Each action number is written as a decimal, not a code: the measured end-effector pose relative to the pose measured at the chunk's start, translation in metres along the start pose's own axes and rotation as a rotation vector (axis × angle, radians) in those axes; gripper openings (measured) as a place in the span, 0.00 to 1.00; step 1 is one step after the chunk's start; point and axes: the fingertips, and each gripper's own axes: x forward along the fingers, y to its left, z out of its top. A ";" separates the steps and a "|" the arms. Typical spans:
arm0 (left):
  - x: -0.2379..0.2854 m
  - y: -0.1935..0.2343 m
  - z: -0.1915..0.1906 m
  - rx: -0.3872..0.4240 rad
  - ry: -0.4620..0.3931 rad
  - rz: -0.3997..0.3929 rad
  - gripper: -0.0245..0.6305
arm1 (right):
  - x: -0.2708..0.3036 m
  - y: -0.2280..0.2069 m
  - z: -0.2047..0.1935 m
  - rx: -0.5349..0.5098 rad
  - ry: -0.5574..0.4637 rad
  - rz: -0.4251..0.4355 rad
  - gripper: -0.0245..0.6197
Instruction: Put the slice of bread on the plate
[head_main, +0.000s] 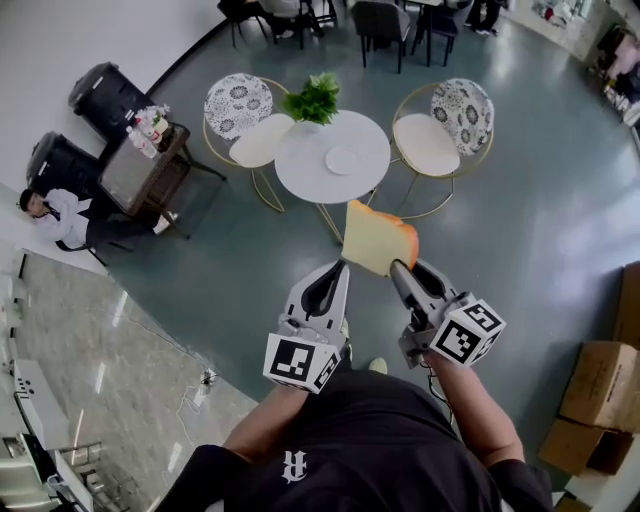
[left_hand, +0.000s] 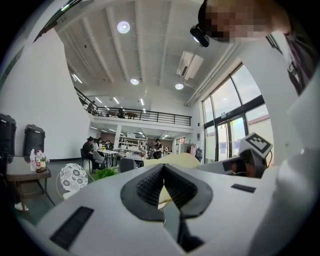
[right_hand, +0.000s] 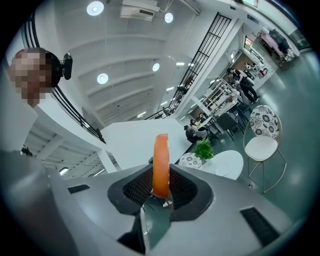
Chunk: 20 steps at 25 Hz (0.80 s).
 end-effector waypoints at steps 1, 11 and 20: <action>0.007 0.008 0.000 -0.001 0.000 -0.006 0.05 | 0.009 -0.003 0.002 0.000 -0.001 -0.006 0.18; 0.059 0.093 0.014 0.006 -0.017 -0.086 0.05 | 0.100 -0.019 0.022 0.020 -0.034 -0.057 0.18; 0.089 0.160 0.011 -0.009 -0.017 -0.120 0.05 | 0.170 -0.031 0.020 0.031 -0.036 -0.076 0.18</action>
